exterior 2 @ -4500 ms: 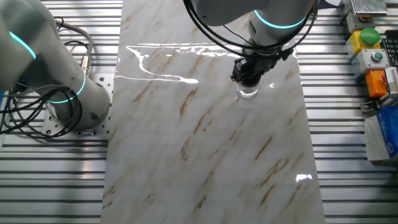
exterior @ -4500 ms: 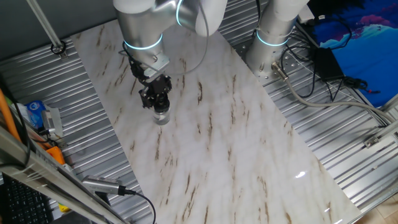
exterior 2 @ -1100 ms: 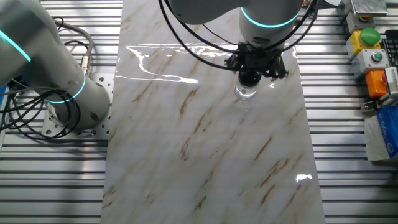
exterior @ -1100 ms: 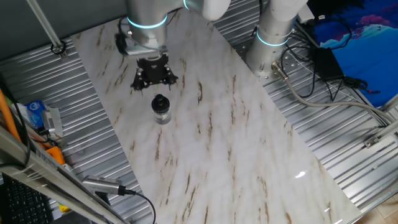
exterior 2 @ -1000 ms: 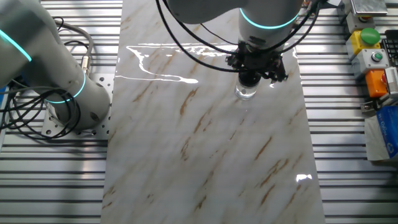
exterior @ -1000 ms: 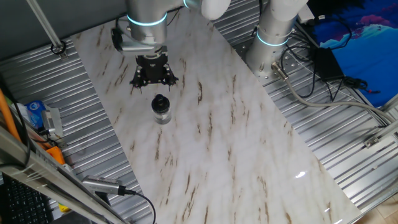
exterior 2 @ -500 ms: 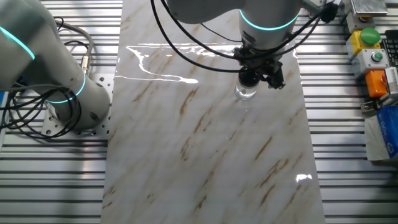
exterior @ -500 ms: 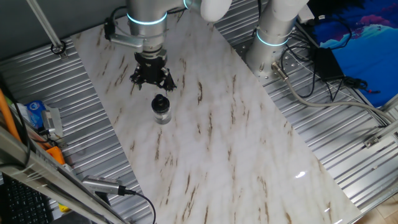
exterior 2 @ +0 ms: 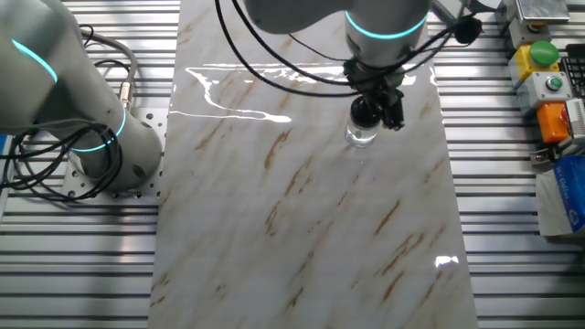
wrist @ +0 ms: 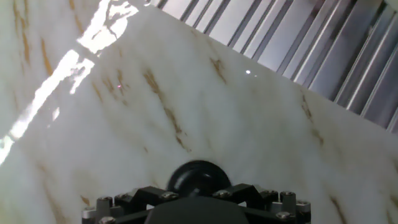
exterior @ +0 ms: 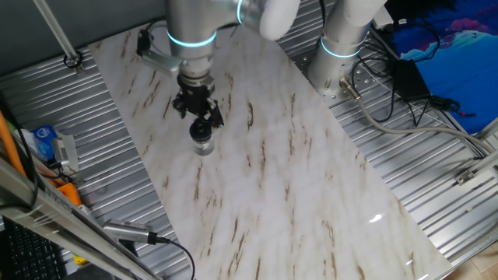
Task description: Unscrew the lid from the jar
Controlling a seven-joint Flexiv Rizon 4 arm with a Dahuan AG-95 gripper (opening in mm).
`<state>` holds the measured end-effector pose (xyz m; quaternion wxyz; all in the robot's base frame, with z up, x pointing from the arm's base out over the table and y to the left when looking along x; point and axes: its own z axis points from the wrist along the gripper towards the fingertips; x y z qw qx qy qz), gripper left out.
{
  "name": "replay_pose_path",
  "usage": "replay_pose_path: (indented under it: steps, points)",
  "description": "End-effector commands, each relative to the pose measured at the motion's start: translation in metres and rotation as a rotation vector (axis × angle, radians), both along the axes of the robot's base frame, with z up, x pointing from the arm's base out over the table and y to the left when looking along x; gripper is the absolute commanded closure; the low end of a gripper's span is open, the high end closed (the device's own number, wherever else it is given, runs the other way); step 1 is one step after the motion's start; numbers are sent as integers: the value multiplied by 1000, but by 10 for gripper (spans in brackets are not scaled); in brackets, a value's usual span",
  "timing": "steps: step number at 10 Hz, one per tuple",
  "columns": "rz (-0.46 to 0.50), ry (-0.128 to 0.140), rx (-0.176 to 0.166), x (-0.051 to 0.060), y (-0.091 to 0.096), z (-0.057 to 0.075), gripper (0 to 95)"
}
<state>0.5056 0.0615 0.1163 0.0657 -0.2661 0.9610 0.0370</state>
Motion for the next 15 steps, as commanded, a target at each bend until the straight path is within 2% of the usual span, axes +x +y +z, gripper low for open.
replay_pose_path:
  steps: [1, 3, 6, 11, 15]
  points:
    - [-5, 4, -26, -6, 9, -5, 190]
    - [44, -2, -40, -7, 9, -5, 190]
    - [63, -2, -48, -8, 9, -5, 190]
    - [84, -5, -45, -12, -3, -5, 190]
    - [80, -6, -44, -10, -4, -9, 190]
